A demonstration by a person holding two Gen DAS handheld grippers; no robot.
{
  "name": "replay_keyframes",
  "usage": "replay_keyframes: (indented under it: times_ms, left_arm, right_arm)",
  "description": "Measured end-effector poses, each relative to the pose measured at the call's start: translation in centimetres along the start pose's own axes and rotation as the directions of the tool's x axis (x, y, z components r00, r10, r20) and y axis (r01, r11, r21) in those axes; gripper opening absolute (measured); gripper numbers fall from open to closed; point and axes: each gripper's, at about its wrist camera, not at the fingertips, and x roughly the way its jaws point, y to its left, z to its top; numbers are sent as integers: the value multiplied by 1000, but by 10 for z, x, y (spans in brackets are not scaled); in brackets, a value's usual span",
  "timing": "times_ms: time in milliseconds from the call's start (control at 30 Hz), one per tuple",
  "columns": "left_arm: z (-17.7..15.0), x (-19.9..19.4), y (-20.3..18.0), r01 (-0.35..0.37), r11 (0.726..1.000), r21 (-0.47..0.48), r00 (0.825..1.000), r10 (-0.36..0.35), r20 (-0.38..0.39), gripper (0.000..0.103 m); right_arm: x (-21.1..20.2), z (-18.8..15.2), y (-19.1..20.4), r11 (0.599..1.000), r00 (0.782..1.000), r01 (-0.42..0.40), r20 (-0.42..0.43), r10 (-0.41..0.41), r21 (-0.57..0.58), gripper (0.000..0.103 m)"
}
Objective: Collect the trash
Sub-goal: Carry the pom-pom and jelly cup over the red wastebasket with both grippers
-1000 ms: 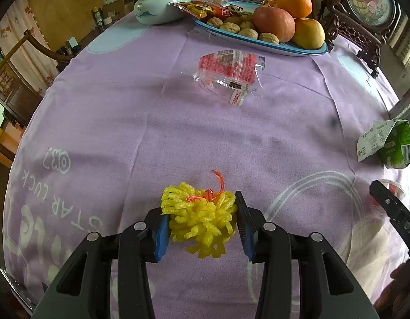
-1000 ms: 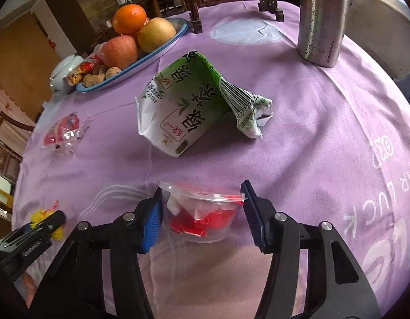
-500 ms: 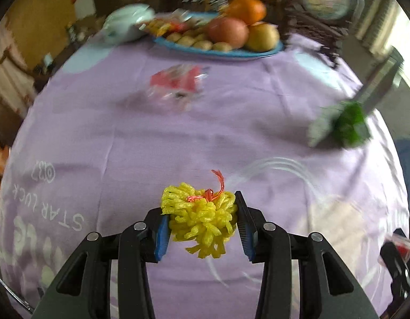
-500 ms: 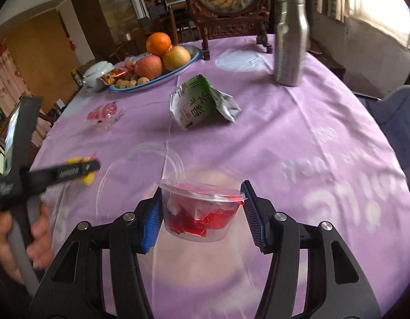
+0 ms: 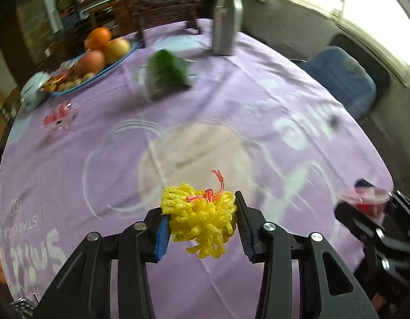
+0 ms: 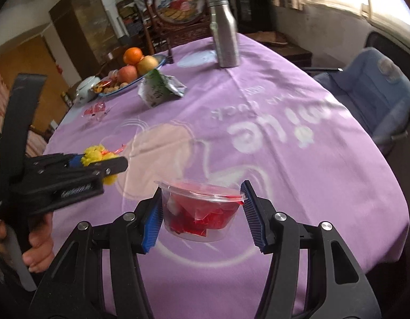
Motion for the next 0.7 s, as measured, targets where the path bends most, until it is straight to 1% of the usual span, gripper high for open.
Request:
replay_keyframes:
  times_ms: [100,233,400,467,600,700]
  left_arm:
    - [-8,-5,-23,0,999,47,1000,0,6,44]
    - [-21,-6,-49,-14,996,87,1000,13,4,43]
    - [-34,-4,-82,9,992,122,1000,-7,-18,43]
    - [-43,-5,-105,6,985,172,1000,-5,-9,43]
    - [-55,-6,-141,31,967,251,1000,-28,-13,43]
    - [-64,-7,-175,55,947,318,999,-53,-15,43]
  right_arm:
    - [-13,-13,-16,1000,999,11,32,-12,26,55]
    - [-28,-26,-32,998,997,24,68,-27,50,55]
    - [-53,-51,-61,994,992,45,115,-56,98,55]
    - [-60,-62,-73,991,989,70,120,-84,116,55]
    - [-75,-85,-99,982,987,94,117,-114,162,55]
    - [-91,-103,-120,972,978,140,126,-166,189,55]
